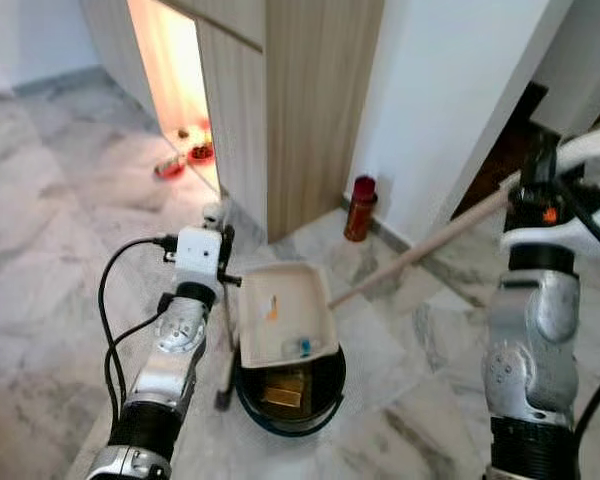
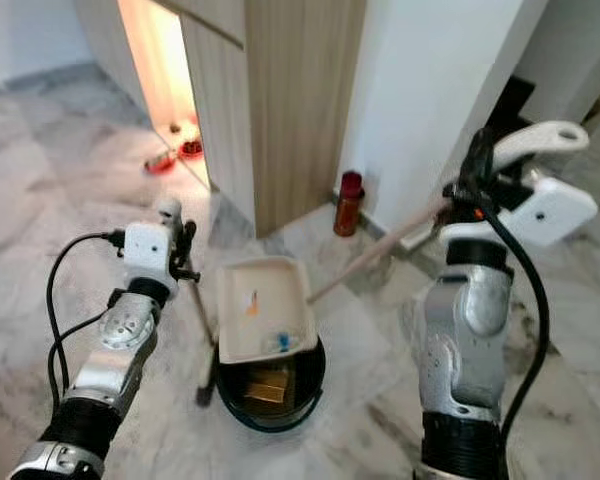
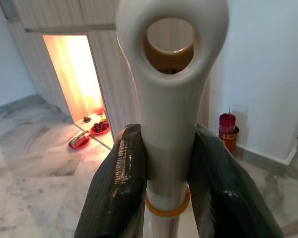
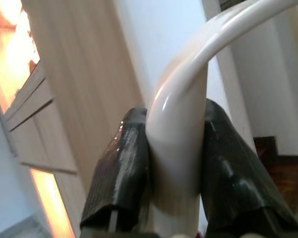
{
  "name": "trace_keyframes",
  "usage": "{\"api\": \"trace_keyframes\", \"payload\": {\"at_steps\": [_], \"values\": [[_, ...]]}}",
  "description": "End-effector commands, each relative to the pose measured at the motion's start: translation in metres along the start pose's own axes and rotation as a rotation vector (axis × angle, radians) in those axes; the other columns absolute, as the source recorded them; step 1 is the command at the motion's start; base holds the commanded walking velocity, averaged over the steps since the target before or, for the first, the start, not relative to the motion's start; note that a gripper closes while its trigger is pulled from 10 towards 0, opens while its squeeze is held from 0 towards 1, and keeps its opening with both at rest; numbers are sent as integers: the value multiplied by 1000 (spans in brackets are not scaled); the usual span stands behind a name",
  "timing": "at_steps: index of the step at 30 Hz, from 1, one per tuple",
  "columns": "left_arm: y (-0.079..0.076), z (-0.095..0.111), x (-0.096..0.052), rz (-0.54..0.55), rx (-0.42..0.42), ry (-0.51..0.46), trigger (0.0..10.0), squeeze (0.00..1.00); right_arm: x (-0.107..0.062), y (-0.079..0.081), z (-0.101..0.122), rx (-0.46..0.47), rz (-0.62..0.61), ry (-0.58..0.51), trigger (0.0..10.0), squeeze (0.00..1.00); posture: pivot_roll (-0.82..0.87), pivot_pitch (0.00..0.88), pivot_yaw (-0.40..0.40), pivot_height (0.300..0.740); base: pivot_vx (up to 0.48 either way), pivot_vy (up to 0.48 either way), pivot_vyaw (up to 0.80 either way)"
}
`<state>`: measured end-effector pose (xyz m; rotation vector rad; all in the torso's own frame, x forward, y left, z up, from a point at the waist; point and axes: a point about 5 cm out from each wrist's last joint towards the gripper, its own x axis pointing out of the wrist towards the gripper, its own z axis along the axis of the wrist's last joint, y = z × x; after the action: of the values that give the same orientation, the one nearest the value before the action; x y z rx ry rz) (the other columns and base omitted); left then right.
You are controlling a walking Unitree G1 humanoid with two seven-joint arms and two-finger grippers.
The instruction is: Sweep floor
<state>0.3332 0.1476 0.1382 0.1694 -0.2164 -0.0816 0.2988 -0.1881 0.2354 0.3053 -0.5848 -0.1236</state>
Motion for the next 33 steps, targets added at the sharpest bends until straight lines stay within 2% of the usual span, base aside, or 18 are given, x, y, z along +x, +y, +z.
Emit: {"api": "trace_keyframes", "payload": {"at_steps": [1,11,14,18,20,24,29,33], "values": [[-1,12,4,-8,23,-65,10000,0,4,5,20,42,15,-92,10000,0,117,67,-33,740,0,0,0],[-1,13,3,-10,18,-68,10000,0,0,22,20,-16,129,-106,10000,0,116,72,-33,740,0,0,0],[-2,13,3,-11,17,-69,10000,0,-2,31,22,-69,195,-124,10000,0,114,77,-33,740,0,0,0],[-2,13,3,-11,16,-71,10000,0,-4,38,22,-95,241,-131,10000,0,112,78,-33,740,0,0,0],[-3,14,3,-13,14,-73,10000,0,-7,46,24,-147,283,-165,10000,0,113,79,-33,740,0,0,0],[-2,13,3,-14,14,-73,10000,0,-7,50,27,-171,290,-190,10000,0,113,78,-33,740,0,0,0],[-3,14,3,-20,13,-76,10000,0,-9,60,35,-232,291,-271,10000,0,111,81,-32,740,0,0,0],[-3,14,3,-24,18,-78,10000,0,-12,68,35,-215,306,-281,10000,0,115,82,-33,740,0,0,0]]}}
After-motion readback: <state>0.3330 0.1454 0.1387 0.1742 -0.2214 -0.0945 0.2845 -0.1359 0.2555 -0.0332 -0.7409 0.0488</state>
